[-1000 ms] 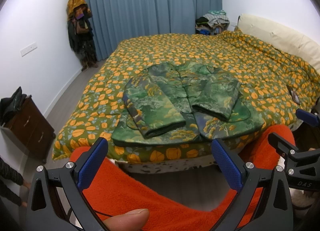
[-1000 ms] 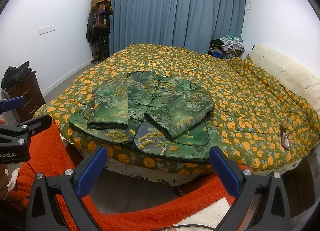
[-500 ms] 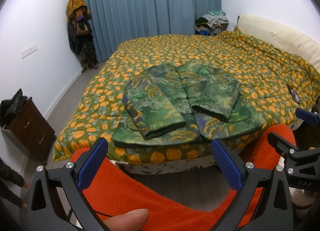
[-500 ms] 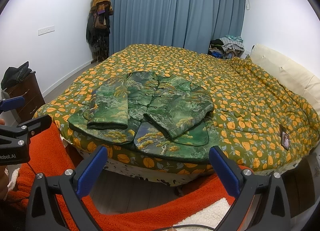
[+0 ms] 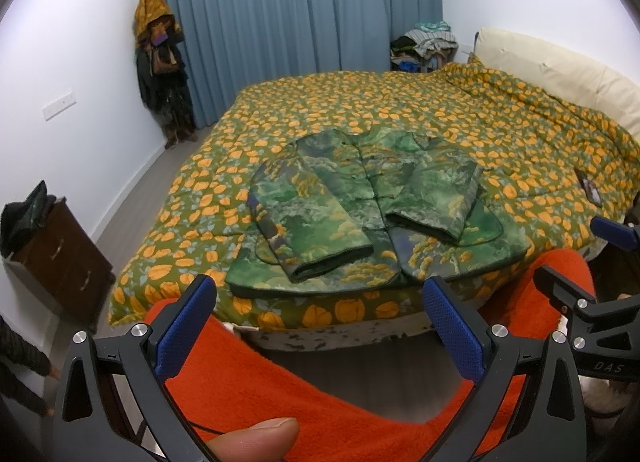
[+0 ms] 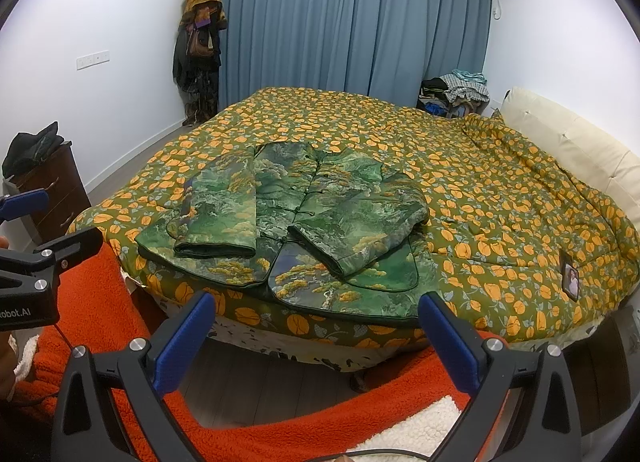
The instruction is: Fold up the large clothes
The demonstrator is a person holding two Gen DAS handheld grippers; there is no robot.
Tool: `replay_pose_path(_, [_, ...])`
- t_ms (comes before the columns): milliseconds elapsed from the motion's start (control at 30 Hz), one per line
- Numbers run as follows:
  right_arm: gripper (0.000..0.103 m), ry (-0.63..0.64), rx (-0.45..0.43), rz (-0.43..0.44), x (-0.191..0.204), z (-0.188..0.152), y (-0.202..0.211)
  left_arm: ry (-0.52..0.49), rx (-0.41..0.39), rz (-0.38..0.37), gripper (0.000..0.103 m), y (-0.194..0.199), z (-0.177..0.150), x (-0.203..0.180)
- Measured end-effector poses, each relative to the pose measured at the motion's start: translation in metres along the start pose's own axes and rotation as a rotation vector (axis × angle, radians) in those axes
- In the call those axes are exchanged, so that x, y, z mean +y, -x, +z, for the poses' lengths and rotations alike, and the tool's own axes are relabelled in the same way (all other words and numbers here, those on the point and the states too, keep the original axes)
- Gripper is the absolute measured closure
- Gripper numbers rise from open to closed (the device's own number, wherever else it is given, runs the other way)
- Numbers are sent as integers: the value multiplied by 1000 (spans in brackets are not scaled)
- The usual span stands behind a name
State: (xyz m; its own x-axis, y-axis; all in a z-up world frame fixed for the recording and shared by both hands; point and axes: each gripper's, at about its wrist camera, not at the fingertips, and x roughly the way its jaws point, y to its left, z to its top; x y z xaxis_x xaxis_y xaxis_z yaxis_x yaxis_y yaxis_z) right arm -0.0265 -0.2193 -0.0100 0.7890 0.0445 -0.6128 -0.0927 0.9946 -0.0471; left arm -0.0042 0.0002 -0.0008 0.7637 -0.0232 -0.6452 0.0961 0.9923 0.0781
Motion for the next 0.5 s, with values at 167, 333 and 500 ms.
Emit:
replay_pose_path(167, [0,1,0,-1,0,0,0,-2,-2,0,0,-1,0,1])
replay_pose_path(333, [0,3,0,0,0,-1,0,-3,1,1,0,-2,1,3])
replay_pose_path(500, [0,3,0,-1,0,-1,-1,-5,-3,2,0,-4,2,5])
